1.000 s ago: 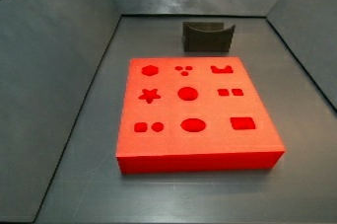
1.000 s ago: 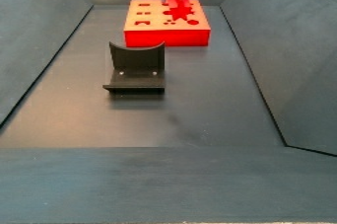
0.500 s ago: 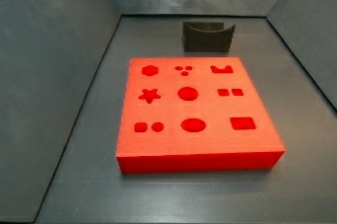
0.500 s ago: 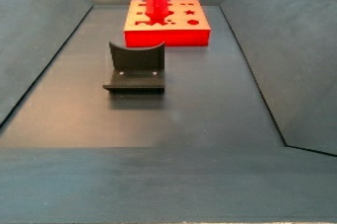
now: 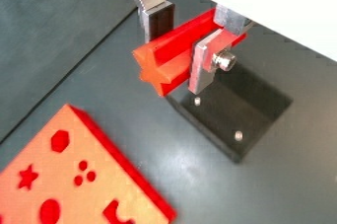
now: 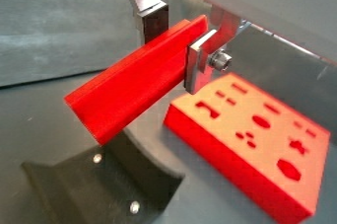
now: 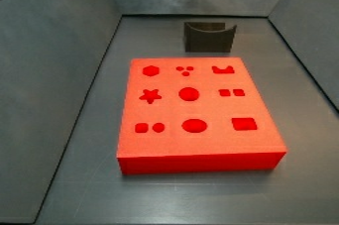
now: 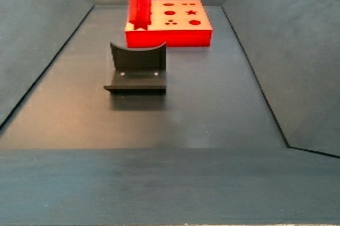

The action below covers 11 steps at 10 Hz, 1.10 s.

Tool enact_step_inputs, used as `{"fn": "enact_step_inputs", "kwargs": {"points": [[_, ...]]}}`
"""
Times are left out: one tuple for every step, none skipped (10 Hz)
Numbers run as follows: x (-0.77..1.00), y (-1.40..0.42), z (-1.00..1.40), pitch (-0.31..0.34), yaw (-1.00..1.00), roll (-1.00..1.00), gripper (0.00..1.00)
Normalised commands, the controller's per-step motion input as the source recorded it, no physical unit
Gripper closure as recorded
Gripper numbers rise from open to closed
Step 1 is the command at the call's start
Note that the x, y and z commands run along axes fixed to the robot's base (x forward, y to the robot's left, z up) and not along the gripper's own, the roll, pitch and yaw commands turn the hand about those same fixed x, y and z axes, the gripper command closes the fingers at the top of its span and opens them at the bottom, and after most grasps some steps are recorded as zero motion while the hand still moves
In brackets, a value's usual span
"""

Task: Pick up the star object. Move up. Place the star object on the fixture. Regrasp the star object. Move to above the board. Insert the star object.
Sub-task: Place the star object on the fixture.

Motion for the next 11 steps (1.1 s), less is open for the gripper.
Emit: {"fn": "enact_step_inputs", "kwargs": {"points": [[0.16, 0.05, -0.01, 0.025, -0.14, -0.78, 1.00], [0.08, 0.05, -0.01, 0.019, -0.11, -0.62, 1.00], [0.05, 0.05, -0.01, 0.004, -0.10, -0.51, 1.00], [0.05, 0.03, -0.01, -0.012, -0.08, -0.25, 1.00], [0.12, 0.13, -1.00, 0.202, -0.09, -1.00, 1.00], [0.13, 0.14, -1.00, 0.202, -0.10, -1.00, 1.00], [0.14, 0.14, -1.00, 0.227, -0.14, -1.00, 1.00], [0.16, 0.14, -1.00, 0.202, -0.17, -0.83, 1.00], [0.16, 0.14, -1.00, 0.173, -0.19, -0.73, 1.00], [0.16, 0.15, -1.00, 0.109, -0.21, -0.52, 1.00], [0.17, 0.15, -1.00, 0.073, -0.21, -0.37, 1.00]]}}
